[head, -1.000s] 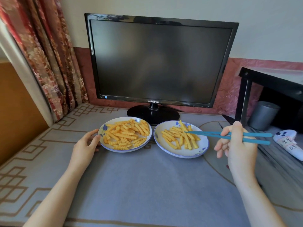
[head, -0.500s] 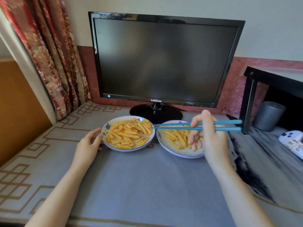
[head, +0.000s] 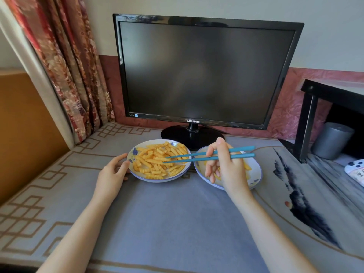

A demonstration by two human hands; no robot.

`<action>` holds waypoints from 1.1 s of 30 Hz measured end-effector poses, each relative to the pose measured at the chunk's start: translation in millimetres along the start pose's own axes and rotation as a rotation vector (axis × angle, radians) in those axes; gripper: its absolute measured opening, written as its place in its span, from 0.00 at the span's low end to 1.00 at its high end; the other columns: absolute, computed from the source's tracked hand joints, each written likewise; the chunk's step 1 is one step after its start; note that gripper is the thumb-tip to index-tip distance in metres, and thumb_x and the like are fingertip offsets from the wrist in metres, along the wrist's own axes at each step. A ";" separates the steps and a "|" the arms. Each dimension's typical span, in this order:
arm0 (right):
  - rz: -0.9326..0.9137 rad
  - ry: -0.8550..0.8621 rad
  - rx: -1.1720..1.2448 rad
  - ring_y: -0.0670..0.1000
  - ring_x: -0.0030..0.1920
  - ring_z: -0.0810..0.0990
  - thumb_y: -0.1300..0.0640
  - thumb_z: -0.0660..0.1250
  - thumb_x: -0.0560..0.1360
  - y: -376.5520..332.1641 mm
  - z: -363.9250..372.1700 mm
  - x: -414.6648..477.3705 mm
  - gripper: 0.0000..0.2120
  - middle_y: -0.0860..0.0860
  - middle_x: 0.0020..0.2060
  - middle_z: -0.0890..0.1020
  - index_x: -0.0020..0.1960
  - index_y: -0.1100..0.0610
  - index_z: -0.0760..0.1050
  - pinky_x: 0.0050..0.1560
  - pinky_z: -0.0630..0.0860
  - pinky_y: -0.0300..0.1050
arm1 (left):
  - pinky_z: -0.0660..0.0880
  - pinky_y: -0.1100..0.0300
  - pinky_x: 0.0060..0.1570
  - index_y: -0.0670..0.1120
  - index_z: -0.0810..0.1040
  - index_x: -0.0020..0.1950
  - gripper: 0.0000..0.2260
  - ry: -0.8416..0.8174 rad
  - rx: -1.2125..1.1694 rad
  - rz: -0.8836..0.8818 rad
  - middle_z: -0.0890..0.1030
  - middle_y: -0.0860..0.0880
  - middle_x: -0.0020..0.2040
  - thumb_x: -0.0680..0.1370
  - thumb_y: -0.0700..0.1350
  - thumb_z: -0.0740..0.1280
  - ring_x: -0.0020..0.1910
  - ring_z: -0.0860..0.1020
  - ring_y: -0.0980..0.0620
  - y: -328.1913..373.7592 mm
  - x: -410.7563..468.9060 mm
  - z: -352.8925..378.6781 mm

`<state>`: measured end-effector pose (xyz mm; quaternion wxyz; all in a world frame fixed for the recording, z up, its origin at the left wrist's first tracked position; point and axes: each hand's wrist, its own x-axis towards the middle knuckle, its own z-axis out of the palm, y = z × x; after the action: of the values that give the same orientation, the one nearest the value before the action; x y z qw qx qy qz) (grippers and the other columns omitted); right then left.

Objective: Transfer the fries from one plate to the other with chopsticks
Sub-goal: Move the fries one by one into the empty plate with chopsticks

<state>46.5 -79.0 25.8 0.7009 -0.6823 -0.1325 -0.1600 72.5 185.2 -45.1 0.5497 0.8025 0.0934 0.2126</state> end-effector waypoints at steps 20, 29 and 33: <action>-0.036 -0.019 -0.025 0.47 0.18 0.70 0.49 0.53 0.81 11.5 6.5 -4.2 0.21 0.60 0.22 0.73 0.37 0.60 0.73 0.20 0.63 0.32 | 0.72 0.76 0.31 0.46 0.75 0.65 0.13 -0.006 -0.005 -0.004 0.82 0.49 0.46 0.81 0.43 0.60 0.39 0.78 0.59 0.5 -0.2 -0.4; -0.048 -0.023 -0.107 0.48 0.19 0.68 0.48 0.52 0.82 10.5 12.2 -8.8 0.22 0.59 0.22 0.74 0.35 0.57 0.71 0.23 0.65 0.39 | 0.70 0.78 0.30 0.46 0.75 0.65 0.13 0.006 0.002 -0.008 0.81 0.48 0.47 0.81 0.43 0.60 0.37 0.77 0.58 4.7 -2.9 -0.5; -0.030 0.061 -0.079 0.50 0.18 0.68 0.51 0.53 0.83 5.4 4.0 -8.0 0.22 0.57 0.20 0.73 0.33 0.59 0.70 0.21 0.65 0.37 | 0.71 0.77 0.30 0.46 0.75 0.65 0.14 0.002 0.003 -0.012 0.81 0.50 0.45 0.81 0.43 0.60 0.37 0.77 0.58 5.2 -2.7 -0.5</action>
<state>41.5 -74.5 17.8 0.6748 -0.7021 -0.1147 -0.1962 69.4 182.6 -40.7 0.5496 0.8026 0.0992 0.2098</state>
